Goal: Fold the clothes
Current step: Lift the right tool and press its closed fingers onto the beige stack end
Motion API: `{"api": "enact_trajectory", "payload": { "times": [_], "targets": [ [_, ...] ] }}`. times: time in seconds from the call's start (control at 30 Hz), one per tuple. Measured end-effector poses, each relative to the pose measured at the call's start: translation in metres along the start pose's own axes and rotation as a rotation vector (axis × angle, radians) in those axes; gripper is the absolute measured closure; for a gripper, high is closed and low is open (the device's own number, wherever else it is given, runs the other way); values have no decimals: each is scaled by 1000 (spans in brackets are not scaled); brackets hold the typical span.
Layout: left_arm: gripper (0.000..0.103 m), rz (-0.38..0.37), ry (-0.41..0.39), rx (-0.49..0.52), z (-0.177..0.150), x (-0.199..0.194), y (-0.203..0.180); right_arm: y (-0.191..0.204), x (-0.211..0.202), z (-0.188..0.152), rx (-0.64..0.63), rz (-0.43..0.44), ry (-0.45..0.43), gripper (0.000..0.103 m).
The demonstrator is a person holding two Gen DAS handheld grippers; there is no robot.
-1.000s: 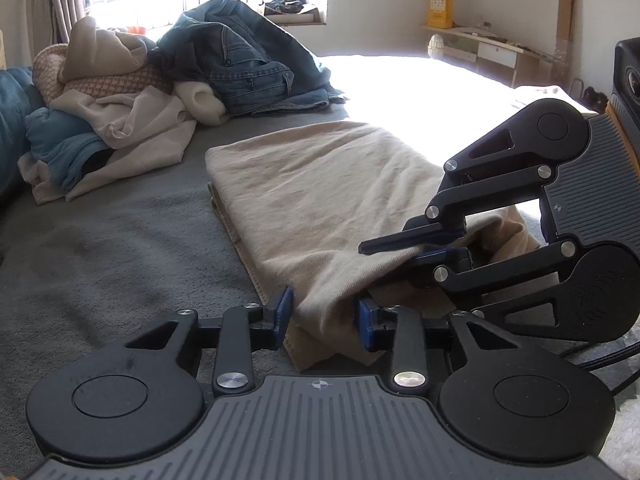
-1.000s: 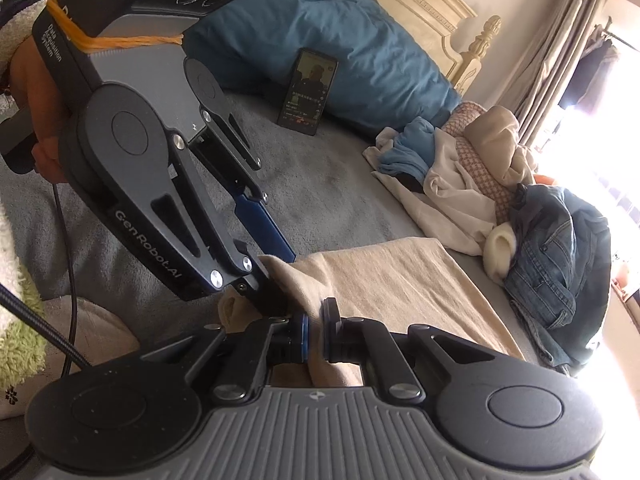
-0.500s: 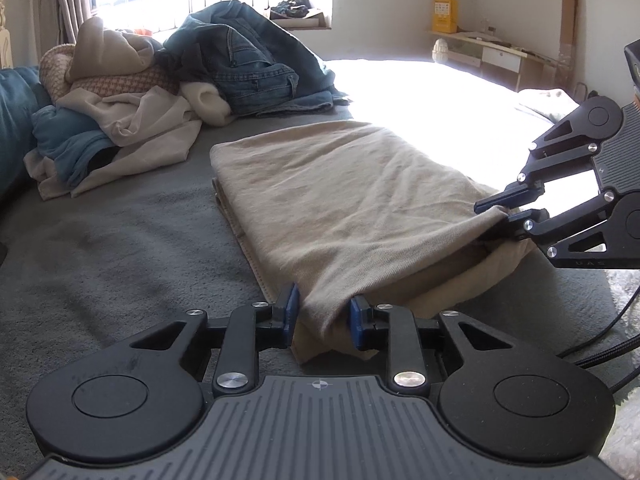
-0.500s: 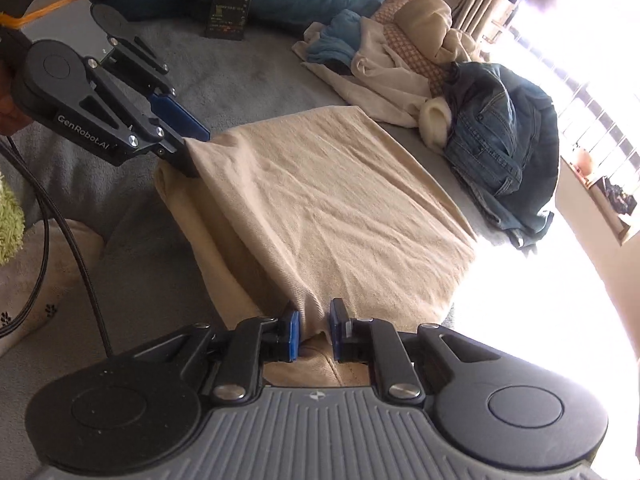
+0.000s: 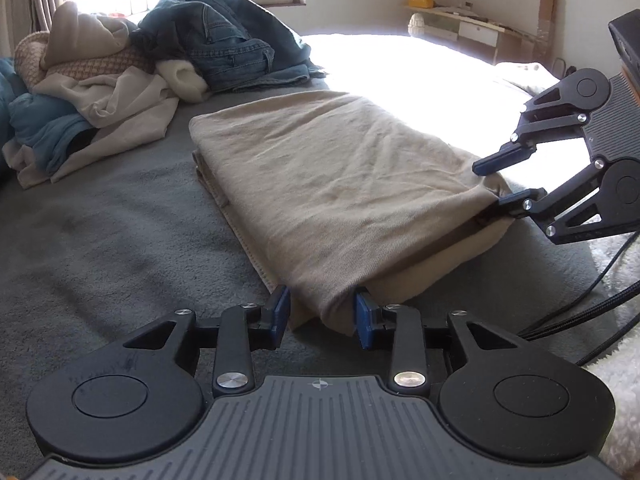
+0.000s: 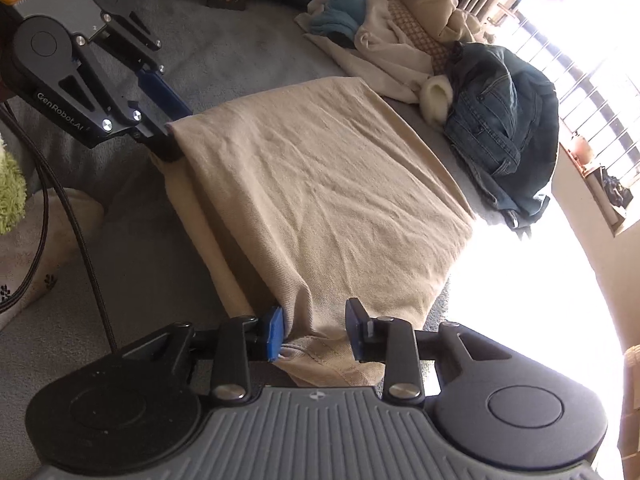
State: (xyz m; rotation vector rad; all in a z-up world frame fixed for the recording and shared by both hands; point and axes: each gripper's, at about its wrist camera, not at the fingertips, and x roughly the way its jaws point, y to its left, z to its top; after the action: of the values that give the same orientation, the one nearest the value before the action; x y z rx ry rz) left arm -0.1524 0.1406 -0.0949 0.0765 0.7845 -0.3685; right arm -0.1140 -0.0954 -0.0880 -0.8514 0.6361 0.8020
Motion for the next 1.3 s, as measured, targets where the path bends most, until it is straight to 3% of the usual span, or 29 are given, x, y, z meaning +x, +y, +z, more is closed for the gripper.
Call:
{"api": "enact_trajectory", "payload": {
  "times": [0.17,0.4,0.5,0.6,0.67,0.73,0.77,0.9,1.13,1.23,1.3],
  "targets": [
    [62,-39,-15,-97,4,-25,24,-30,-24,-4,123,88,-22,63],
    [63,-66,-122,-196,27,-34,38,-79,-42,-9,394,207,-64,66],
    [64,-82,-119,-120,35,-17,19,-95,-33,1,553,277,-101,86],
    [64,-71,-83,12,33,3,-5,-96,-12,9,627,374,-98,92],
    [66,-44,-56,84,26,15,-15,-87,12,9,621,400,-10,95],
    [66,-18,-40,151,17,23,-22,-76,39,3,594,368,104,98],
    [66,-11,-39,174,15,25,-24,-74,46,0,595,368,114,103],
    [65,15,-46,264,8,29,-28,-83,54,-8,658,397,124,103],
    [64,21,-40,289,6,28,-29,-105,36,-22,820,443,78,103],
    [63,24,-41,289,6,28,-30,-122,20,-34,963,532,32,102],
    [63,25,-40,286,7,28,-30,-122,13,-41,1015,606,47,101]
  ]
}}
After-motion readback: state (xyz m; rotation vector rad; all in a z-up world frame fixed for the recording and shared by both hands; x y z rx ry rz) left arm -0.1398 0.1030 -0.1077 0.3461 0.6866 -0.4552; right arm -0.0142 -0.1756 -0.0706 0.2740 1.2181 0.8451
